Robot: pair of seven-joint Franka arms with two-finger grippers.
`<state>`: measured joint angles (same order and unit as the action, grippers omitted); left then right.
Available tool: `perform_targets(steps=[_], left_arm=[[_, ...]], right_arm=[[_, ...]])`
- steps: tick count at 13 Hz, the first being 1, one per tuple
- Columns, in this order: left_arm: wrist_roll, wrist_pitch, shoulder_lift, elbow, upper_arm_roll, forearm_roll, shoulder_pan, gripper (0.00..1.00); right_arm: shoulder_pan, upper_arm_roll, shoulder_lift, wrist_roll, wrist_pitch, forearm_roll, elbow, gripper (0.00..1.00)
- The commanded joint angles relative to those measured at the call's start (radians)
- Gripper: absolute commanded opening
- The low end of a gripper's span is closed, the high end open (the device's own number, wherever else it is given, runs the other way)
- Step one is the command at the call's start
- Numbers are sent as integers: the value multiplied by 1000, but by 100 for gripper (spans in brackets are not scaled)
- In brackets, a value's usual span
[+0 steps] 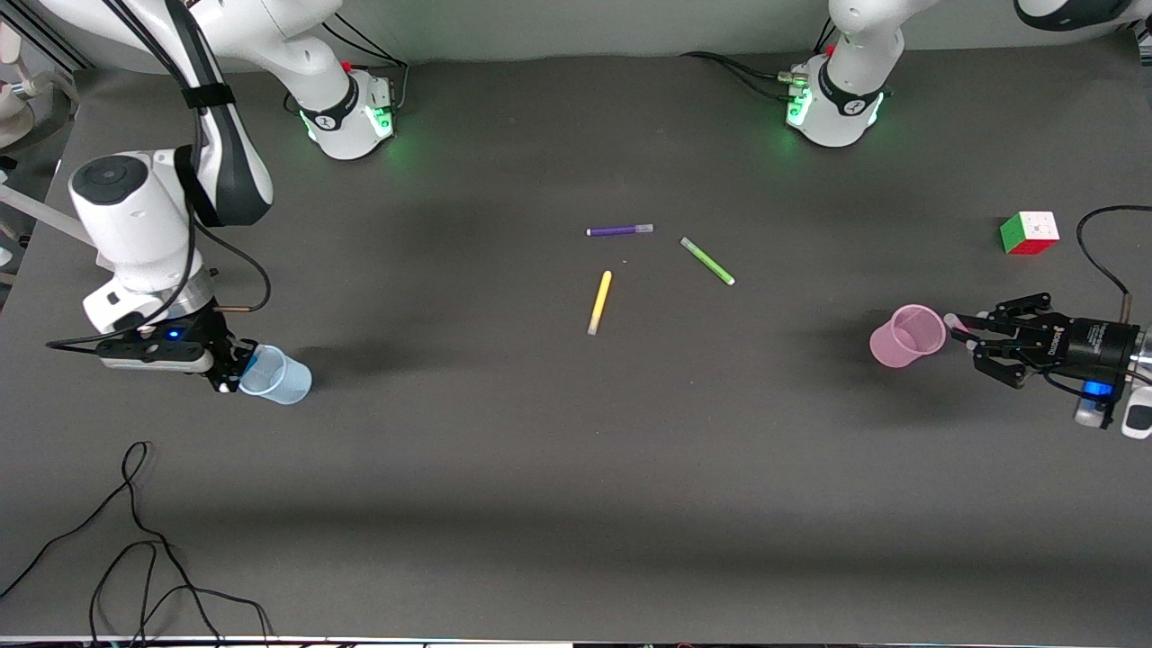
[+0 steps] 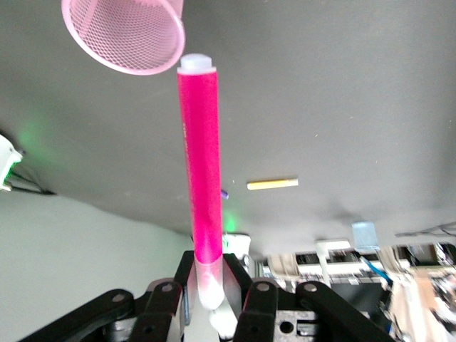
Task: Place pink and blue markers in matching cups
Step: 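Lower the blue marker into the blue cup while the left drops pink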
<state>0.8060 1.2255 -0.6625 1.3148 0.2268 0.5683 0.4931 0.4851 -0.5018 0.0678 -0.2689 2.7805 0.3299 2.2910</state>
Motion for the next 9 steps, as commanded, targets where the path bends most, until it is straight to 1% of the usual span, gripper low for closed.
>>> perform_targets(steps=[1, 2, 3, 4, 6, 7, 8, 9], left_arm=[[-53, 6, 52, 142, 14, 39, 68, 0], [-56, 6, 69, 185, 16, 45, 105, 0], [-74, 12, 86, 236, 16, 53, 119, 0], [-127, 43, 108, 291, 14, 56, 127, 0], [-160, 138, 161, 400, 16, 59, 127, 0], [-168, 167, 182, 435, 16, 73, 125, 0], [-189, 183, 188, 464, 16, 96, 124, 0], [-224, 212, 193, 503, 16, 102, 127, 0]], right_arm=[[10, -38, 35, 16, 101, 49, 22, 0], [10, -53, 56, 16, 134, 55, 30, 0], [10, -58, 76, 14, 160, 55, 33, 0], [10, -60, 93, 11, 187, 55, 42, 0], [10, -60, 99, 2, 202, 55, 56, 1], [10, -60, 99, 2, 195, 55, 56, 13], [10, -60, 99, 3, 191, 54, 54, 38], [9, -61, 101, 0, 191, 54, 54, 99]])
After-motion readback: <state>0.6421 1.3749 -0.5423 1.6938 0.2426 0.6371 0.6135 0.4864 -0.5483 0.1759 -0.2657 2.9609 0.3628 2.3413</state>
